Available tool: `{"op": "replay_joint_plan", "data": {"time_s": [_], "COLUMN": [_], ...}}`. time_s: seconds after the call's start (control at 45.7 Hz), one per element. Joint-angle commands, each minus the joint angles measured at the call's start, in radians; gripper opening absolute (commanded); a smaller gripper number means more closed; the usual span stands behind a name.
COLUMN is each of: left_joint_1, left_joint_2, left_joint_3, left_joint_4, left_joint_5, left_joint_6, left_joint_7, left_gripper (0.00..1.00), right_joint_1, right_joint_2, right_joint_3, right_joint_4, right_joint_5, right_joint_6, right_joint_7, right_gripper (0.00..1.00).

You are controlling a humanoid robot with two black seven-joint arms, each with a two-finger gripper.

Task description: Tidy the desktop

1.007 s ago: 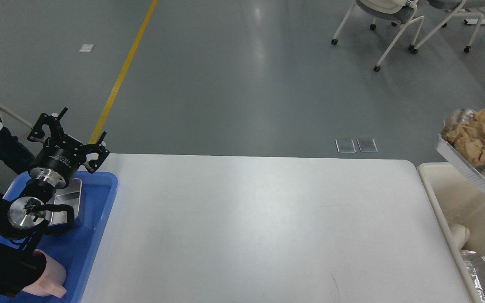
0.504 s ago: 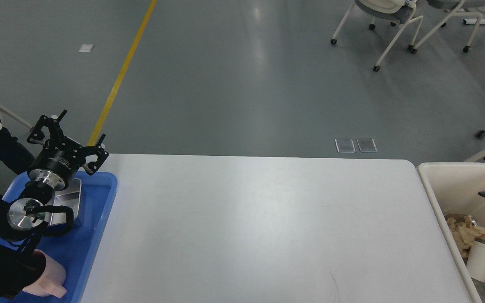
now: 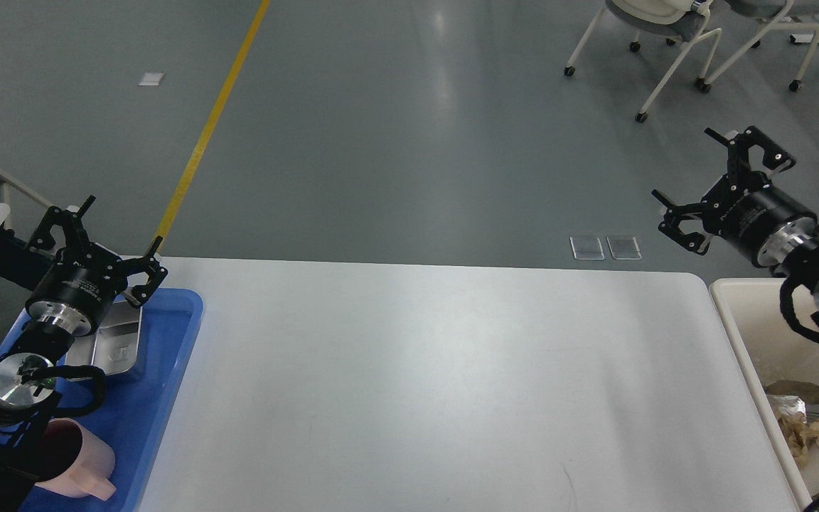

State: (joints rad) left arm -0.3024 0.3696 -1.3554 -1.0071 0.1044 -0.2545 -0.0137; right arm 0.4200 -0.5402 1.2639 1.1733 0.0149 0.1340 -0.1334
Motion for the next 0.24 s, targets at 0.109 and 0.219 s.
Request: {"op": "replay_joint_plan", "data": {"time_s": [0.109,0.219], "left_joint_1": [0.026,0.043], "left_joint_2": [-0.003,-0.003], "left_joint_3": [-0.005,-0.008], "left_joint_4": [-0.014,-0.038], "left_joint_5": [0.000,0.000], "left_joint_6": [-0.014,-0.019], "left_joint_7": [0.000,-0.002], "left_gripper": [1.00,1.00], "right_joint_1": [-0.309,-0.349], "right_joint_2": [0.312,0.371], "right_joint_3": [0.272,0.273], "right_joint_4": [0.221,0.215], "right_joint_5": [-0.076,-0.105], "right_joint_6": [-0.011,-0.002], "right_joint_7": [0.063,0.115], "right_gripper": [1.00,1.00]}}
